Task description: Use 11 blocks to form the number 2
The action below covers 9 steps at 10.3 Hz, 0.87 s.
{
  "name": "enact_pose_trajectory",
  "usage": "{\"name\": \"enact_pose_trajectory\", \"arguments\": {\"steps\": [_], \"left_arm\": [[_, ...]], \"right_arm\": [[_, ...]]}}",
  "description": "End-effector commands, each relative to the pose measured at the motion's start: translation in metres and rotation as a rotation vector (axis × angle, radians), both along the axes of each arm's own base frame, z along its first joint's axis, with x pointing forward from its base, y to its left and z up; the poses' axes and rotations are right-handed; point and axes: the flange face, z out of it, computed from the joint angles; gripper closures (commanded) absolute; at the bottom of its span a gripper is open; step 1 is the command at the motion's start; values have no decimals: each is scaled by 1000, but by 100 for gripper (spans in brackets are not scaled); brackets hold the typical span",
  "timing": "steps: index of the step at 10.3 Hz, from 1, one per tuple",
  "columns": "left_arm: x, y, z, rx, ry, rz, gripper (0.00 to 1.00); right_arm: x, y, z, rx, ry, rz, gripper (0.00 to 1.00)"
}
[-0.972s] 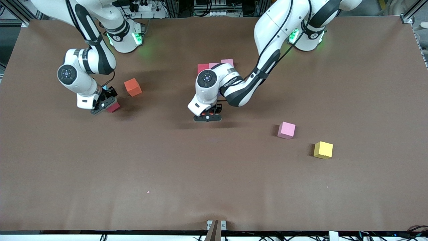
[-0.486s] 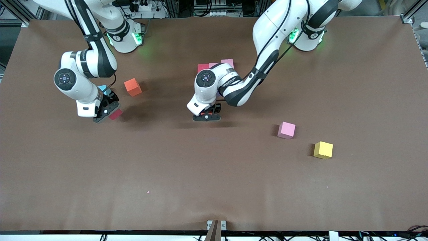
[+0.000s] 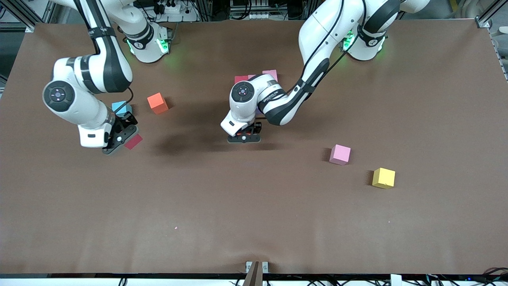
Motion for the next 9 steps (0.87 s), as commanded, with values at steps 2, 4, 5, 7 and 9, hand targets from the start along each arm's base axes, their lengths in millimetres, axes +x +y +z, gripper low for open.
{"name": "enact_pose_trajectory", "arguments": {"steps": [2,4,5,7,9], "left_arm": [[-2,-6,-9,-4,19,15,0],[-5,-12,13,-20,1,10,0],[-4,-10,25,-13,-3,11,0],[2,-5,64,3,-16,14,0],[8,19,98,8,-28,38,0]], "right_arm": [[26,10,17,34,0,-38,87],[33,15,29,26,13,-33,87],[34,17,34,26,18,-27,87],[35,27,40,26,13,-7,87],[34,53,48,26,-2,28,87]]}}
